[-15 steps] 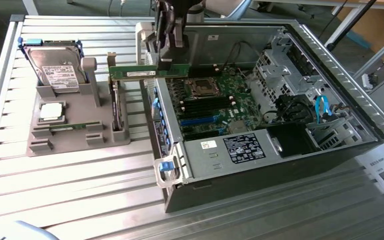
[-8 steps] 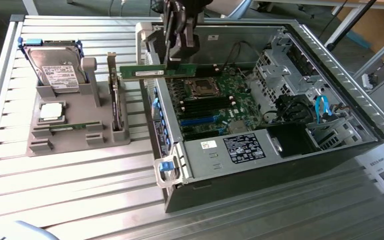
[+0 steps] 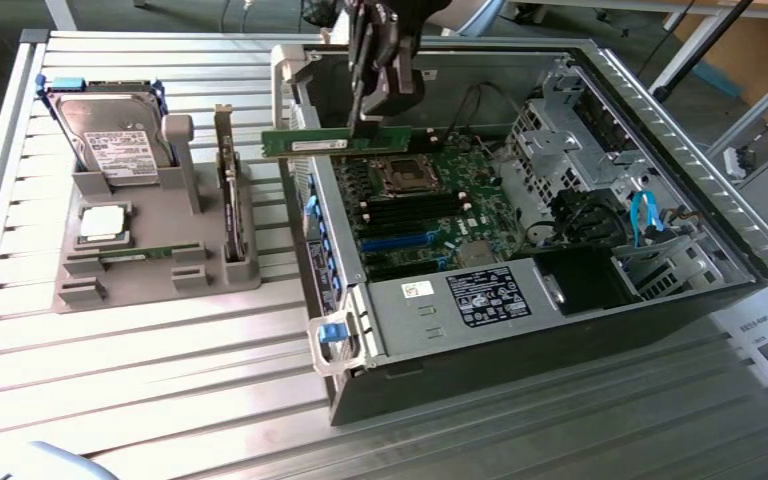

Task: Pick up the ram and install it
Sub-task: 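Pick up the ram and move it above insertion slot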

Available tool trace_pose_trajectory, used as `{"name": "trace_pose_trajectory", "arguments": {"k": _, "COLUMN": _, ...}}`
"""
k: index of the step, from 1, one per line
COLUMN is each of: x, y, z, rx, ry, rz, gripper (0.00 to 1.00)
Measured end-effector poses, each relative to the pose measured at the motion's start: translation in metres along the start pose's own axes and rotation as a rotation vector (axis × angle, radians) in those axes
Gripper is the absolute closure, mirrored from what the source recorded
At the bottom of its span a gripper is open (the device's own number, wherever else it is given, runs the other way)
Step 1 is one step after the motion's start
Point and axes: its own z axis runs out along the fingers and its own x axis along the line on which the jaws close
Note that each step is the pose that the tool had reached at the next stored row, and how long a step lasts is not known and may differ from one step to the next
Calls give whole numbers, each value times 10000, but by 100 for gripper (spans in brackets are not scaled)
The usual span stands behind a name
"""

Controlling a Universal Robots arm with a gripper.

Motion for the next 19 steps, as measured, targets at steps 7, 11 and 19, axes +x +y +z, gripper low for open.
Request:
{"name": "trace_pose_trajectory", "arguments": {"k": 7, "x": -5, "y": -153, "z": -6, "rx": 0, "ry": 1, "rz": -14, "gripper": 88}}
{"name": "trace_pose_trajectory", "arguments": {"k": 11, "x": -8, "y": -242, "z": -9, "rx": 0, "ry": 1, "rz": -24, "gripper": 88}}
{"name": "trace_pose_trajectory", "arguments": {"k": 19, "x": -20, "y": -622, "z": -22, "rx": 1, "ry": 2, "rz": -66, "gripper": 88}}
